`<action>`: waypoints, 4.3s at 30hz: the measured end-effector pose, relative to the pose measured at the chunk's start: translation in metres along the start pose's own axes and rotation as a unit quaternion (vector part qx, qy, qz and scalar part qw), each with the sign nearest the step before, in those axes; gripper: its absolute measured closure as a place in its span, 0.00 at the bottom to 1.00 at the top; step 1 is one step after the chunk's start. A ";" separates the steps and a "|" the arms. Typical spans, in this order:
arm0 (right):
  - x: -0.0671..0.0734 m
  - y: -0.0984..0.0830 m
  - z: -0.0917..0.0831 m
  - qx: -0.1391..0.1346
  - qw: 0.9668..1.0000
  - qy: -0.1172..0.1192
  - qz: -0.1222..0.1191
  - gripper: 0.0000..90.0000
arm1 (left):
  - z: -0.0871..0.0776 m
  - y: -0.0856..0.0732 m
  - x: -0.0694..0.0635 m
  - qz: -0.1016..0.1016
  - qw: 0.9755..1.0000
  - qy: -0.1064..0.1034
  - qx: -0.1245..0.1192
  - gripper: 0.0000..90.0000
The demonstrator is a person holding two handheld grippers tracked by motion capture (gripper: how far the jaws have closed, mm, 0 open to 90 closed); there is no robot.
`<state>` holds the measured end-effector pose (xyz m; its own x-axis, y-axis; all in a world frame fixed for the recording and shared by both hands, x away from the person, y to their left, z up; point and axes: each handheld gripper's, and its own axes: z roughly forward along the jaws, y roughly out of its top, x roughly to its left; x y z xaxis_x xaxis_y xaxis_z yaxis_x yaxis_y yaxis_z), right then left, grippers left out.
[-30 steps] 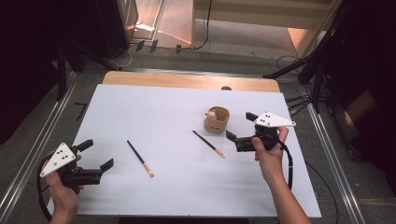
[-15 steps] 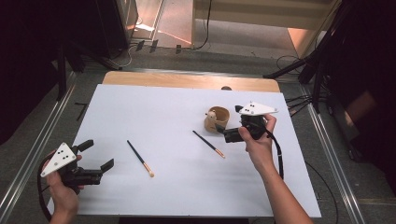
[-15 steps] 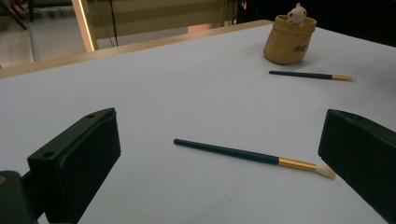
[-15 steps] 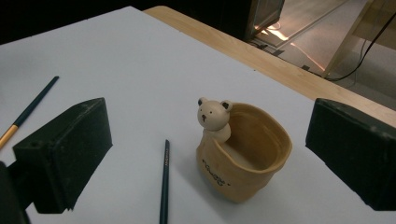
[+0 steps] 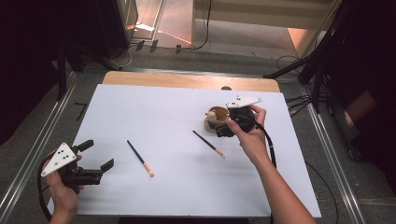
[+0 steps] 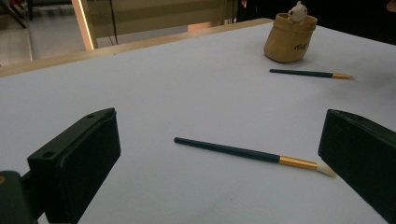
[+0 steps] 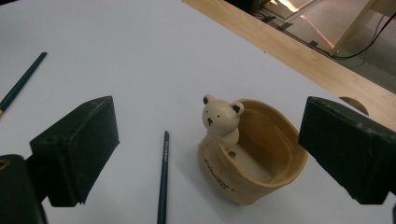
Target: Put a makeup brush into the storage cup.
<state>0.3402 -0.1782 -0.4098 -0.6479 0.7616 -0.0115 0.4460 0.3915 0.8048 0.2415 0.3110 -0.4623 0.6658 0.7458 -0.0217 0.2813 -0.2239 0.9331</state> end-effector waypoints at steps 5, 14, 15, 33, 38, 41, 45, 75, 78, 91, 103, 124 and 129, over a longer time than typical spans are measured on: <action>0.000 0.002 0.006 0.023 1.000 0.003 0.003 0.08 | -0.001 0.000 0.000 0.001 1.000 0.001 0.004 0.00; 0.000 0.008 0.014 0.100 0.995 0.005 0.007 0.14 | 0.000 0.000 0.000 0.001 1.000 0.001 0.002 0.00; 0.000 0.008 0.015 0.108 0.994 0.007 0.006 0.14 | 0.000 0.000 0.000 0.001 1.000 0.001 0.003 0.00; 0.016 0.016 0.029 0.213 0.976 0.038 -0.018 0.32 | 0.000 -0.001 0.001 -0.002 1.000 0.003 0.004 0.00; 0.019 0.017 0.032 0.243 0.968 0.051 -0.026 0.51 | 0.000 -0.001 0.001 -0.002 1.000 0.003 0.008 0.00; 0.019 0.015 0.036 0.265 0.962 0.062 -0.032 0.60 | 0.000 -0.001 0.001 0.000 1.000 0.003 0.008 0.00; 0.020 0.012 0.041 0.298 0.952 0.062 -0.030 0.68 | 0.000 -0.001 0.001 0.000 1.000 0.003 0.008 0.00; 0.025 -0.002 0.076 0.402 0.914 0.055 -0.027 0.86 | 0.001 -0.001 0.001 0.002 1.000 0.001 0.006 0.00; 0.026 -0.003 0.078 0.407 0.912 0.050 -0.030 0.87 | 0.001 -0.001 0.001 0.002 1.000 0.001 0.006 0.00; 0.030 -0.006 0.086 0.418 0.906 0.044 -0.046 0.88 | 0.000 -0.001 0.001 0.001 1.000 0.002 0.009 0.00; 0.032 -0.011 0.093 0.431 0.900 0.039 -0.055 0.90 | 0.001 -0.002 0.001 0.002 1.000 0.001 0.007 0.00; 0.033 -0.009 0.097 0.441 0.896 0.034 -0.035 0.95 | 0.003 -0.001 -0.003 0.006 1.000 -0.003 0.011 0.00; 0.031 -0.016 0.088 0.406 0.913 0.034 -0.021 0.95 | 0.005 -0.001 -0.005 0.004 1.000 -0.003 0.014 0.00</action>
<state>0.3674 -0.1152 -0.4757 -0.6994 0.7143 0.0261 0.7129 0.6944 0.0983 0.2414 0.3042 -0.4652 0.6718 0.7406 -0.0160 0.2945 -0.2473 0.9231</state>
